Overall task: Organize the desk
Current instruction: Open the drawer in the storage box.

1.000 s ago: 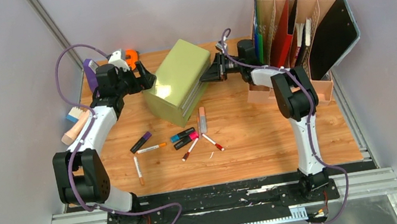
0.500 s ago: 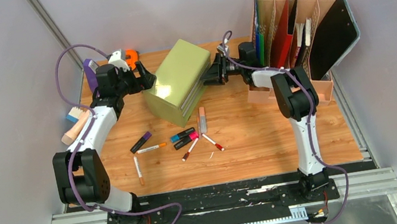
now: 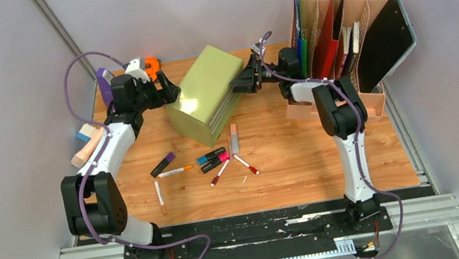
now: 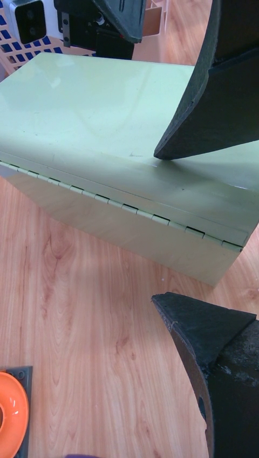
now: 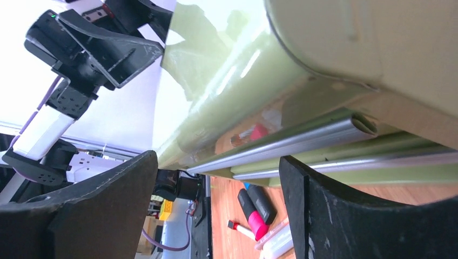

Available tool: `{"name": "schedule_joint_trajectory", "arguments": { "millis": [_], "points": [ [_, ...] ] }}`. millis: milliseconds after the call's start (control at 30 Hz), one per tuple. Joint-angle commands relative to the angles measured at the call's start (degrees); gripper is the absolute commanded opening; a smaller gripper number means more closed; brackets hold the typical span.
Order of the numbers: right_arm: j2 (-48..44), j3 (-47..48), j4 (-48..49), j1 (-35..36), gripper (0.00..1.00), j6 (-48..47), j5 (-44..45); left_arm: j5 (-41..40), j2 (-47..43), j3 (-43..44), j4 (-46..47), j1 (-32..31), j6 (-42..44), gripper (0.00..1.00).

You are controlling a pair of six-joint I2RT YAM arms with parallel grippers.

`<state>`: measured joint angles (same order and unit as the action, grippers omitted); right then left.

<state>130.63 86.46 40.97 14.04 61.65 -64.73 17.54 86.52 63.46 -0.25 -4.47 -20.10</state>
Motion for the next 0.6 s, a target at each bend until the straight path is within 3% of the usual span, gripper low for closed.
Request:
{"name": "schedule_joint_trajectory", "arguments": {
  "millis": [0,333,567],
  "points": [
    [2.62,-1.11,15.64,0.28,0.85,7.96,2.69,0.49,0.07,-0.89,-0.82,0.12,0.47,1.00],
    [5.94,-0.88,26.44,2.05,0.84,17.19,8.08,1.55,0.52,-1.93,-0.08,0.08,-0.43,1.00],
    [7.48,0.32,31.62,3.40,0.78,21.26,9.17,2.31,1.17,-2.63,2.10,-0.38,-1.11,1.00]
  ]
}}
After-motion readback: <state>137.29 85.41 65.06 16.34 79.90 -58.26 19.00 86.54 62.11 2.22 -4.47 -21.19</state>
